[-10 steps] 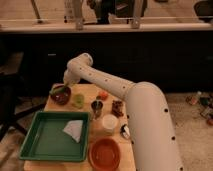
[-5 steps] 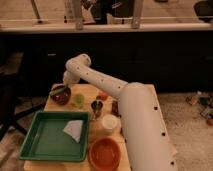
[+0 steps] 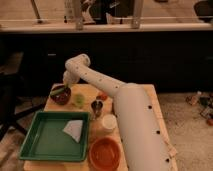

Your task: Place pepper in purple bowl

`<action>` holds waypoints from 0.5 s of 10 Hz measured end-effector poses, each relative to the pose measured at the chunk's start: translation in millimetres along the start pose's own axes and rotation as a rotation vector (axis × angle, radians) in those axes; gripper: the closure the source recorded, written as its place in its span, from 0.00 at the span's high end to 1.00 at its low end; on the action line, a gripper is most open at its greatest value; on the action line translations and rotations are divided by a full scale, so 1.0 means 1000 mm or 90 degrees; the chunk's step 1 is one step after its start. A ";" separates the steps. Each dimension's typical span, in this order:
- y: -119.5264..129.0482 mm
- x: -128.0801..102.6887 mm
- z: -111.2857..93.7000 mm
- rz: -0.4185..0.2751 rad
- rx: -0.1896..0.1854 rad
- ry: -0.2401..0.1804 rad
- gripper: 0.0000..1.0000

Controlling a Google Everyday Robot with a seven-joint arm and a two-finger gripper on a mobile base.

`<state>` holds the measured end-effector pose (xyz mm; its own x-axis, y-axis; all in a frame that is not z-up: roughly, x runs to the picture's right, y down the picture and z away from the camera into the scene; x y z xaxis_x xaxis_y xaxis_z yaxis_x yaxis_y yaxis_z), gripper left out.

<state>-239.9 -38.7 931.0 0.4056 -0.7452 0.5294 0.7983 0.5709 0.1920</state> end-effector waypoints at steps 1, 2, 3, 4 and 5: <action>0.000 0.000 0.000 0.000 0.000 0.000 0.21; 0.000 0.000 0.000 0.000 0.000 0.000 0.31; 0.000 0.000 0.000 0.000 0.000 0.000 0.43; 0.000 0.000 0.000 0.000 0.000 0.000 0.53; 0.000 0.000 0.000 0.000 0.000 0.000 0.61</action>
<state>-240.0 -38.3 931.1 0.4049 -0.7455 0.5294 0.7989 0.5701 0.1918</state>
